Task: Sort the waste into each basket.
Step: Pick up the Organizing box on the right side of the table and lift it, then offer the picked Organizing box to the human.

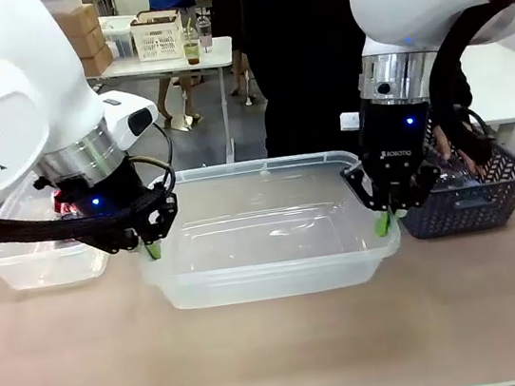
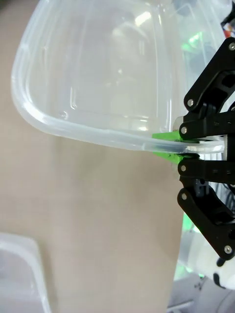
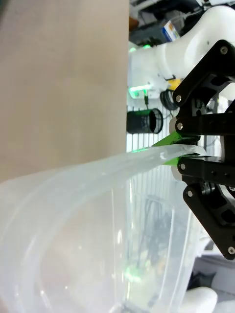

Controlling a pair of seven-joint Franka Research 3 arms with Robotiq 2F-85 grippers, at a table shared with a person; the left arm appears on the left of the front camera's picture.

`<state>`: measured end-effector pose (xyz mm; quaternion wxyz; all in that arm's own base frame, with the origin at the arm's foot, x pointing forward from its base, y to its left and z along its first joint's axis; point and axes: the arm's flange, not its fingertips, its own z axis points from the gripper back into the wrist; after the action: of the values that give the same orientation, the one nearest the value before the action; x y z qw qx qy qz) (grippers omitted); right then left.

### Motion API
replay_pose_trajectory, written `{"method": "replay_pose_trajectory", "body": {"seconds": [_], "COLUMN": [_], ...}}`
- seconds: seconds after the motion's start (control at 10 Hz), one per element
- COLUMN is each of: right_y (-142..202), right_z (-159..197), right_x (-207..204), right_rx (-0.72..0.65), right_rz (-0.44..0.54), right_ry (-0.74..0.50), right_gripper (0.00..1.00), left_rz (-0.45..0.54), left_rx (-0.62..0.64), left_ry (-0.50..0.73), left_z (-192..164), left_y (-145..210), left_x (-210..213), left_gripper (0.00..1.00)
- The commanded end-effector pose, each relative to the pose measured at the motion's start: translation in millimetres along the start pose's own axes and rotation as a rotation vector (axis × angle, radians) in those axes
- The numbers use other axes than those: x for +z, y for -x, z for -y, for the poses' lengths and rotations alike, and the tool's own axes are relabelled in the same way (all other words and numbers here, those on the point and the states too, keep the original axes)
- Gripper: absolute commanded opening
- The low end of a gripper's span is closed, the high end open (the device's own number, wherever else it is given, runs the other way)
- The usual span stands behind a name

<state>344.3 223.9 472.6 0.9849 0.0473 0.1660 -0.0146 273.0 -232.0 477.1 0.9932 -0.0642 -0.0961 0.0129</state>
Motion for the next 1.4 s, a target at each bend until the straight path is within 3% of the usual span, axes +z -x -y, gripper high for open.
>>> {"method": "replay_pose_trajectory", "body": {"seconds": [0.0, 0.1, 0.2, 1.3], "right_y": [-15, -27, -7, -7], "right_z": [45, 50, 10, 10], "right_x": [4, -2, -1, -1], "right_rx": [-0.139, -0.224, -0.050, -0.050], "right_rz": [-0.020, -0.040, -0.016, -0.016], "right_ry": [-0.034, -0.053, -0.031, -0.031], "right_gripper": [0.00, 0.00, 0.00, 0.00], "left_rz": [-0.061, -0.040, -0.026, -0.026], "left_rx": [-0.091, -0.058, -0.036, -0.036], "left_ry": [-0.048, -0.032, 0.004, 0.004], "left_z": [-27, -23, 4, 4], "left_y": [-8, -13, -6, -6], "left_x": [-30, -35, -13, -13], "left_gripper": [0.00, 0.00, 0.00, 0.00]}}
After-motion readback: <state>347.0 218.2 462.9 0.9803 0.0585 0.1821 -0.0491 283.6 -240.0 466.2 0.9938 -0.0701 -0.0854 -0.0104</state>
